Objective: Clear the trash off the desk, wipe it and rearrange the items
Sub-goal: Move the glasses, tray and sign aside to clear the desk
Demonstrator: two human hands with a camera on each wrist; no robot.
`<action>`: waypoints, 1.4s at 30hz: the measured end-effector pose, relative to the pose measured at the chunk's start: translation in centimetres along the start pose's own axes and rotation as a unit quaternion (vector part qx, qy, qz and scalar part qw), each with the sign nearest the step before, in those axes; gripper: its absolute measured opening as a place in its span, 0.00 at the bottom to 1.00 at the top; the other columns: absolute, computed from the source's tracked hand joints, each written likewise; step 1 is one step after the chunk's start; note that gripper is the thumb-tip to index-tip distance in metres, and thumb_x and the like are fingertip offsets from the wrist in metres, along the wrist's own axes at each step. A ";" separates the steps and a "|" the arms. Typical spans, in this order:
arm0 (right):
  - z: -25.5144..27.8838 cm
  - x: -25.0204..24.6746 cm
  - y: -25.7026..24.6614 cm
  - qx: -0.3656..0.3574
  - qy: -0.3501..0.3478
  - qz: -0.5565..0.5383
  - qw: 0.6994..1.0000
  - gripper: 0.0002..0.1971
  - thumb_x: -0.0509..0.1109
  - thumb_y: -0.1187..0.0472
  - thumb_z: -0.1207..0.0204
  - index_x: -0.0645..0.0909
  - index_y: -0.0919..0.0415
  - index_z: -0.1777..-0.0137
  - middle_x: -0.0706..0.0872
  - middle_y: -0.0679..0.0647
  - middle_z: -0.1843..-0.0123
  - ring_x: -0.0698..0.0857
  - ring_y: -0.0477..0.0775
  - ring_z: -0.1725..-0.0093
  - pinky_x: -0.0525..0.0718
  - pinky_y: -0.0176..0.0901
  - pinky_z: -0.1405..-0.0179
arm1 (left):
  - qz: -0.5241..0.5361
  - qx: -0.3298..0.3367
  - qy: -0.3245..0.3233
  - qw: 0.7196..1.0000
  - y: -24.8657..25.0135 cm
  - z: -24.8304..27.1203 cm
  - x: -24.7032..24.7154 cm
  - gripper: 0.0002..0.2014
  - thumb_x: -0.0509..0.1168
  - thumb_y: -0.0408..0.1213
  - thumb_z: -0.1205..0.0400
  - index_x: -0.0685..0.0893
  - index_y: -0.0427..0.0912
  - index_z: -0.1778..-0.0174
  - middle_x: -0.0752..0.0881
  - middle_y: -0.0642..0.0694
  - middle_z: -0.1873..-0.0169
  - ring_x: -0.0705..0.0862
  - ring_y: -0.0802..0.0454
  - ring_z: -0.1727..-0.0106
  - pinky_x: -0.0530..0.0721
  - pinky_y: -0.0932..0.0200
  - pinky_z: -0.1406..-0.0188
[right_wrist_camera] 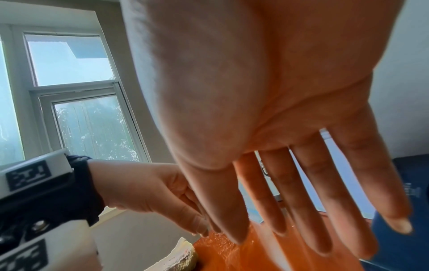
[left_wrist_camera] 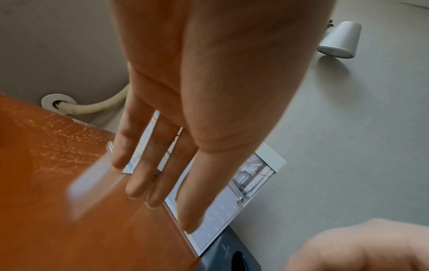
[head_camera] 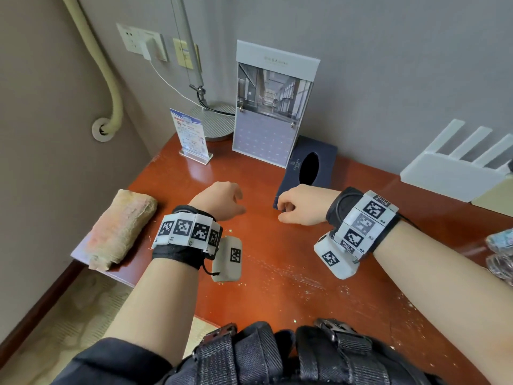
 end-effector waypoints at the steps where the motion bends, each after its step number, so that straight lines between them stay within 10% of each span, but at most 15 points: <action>1: -0.5 -0.2 -0.5 -0.003 -0.002 0.005 1.000 0.16 0.61 0.50 0.18 0.78 0.57 0.37 0.83 0.51 0.41 0.82 0.49 0.57 0.83 0.44 0.58 | 0.000 -0.001 0.000 1.000 -0.7 -0.1 -0.3 0.19 0.68 0.44 0.21 0.80 0.42 0.36 0.84 0.46 0.43 0.83 0.48 0.45 0.83 0.50 0.41; 10: -5.9 -2.1 -4.1 -0.016 -0.008 0.011 1.000 0.17 0.61 0.51 0.18 0.79 0.58 0.35 0.82 0.51 0.40 0.82 0.53 0.44 0.82 0.50 0.41 | -0.017 -0.013 0.006 1.000 -6.2 -2.7 -3.3 0.19 0.67 0.44 0.21 0.79 0.42 0.35 0.84 0.45 0.42 0.83 0.48 0.44 0.83 0.51 0.42; 26: -16.7 -6.2 -6.7 -0.023 0.057 -0.053 0.997 0.12 0.63 0.55 0.19 0.81 0.59 0.40 0.83 0.53 0.45 0.79 0.50 0.56 0.77 0.42 0.54 | 0.024 -0.045 0.106 0.993 -11.9 -10.0 -8.0 0.18 0.66 0.40 0.21 0.80 0.42 0.36 0.83 0.43 0.41 0.82 0.45 0.42 0.83 0.49 0.42; 35: -21.8 -9.8 -6.3 0.007 0.194 -0.148 0.970 0.16 0.64 0.53 0.19 0.77 0.59 0.36 0.83 0.52 0.43 0.82 0.54 0.46 0.82 0.51 0.43 | 0.186 -0.058 0.309 0.931 -13.8 -14.2 -11.5 0.19 0.64 0.37 0.19 0.76 0.36 0.33 0.78 0.39 0.37 0.80 0.43 0.40 0.76 0.53 0.41; 42: -25.4 -11.1 -6.6 0.001 0.206 -0.129 0.970 0.25 0.65 0.48 0.20 0.70 0.59 0.27 0.79 0.56 0.31 0.80 0.58 0.35 0.79 0.56 0.37 | 0.267 -0.057 0.343 0.899 -14.5 -17.1 -13.0 0.23 0.61 0.40 0.16 0.69 0.34 0.27 0.71 0.38 0.29 0.74 0.46 0.31 0.71 0.58 0.33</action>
Point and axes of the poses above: each hand's wrist, its own z-axis away from the middle knuckle, its own x-axis out of the palm, y = z × x, the point moved 4 cm from there along -z, towards the middle knuckle
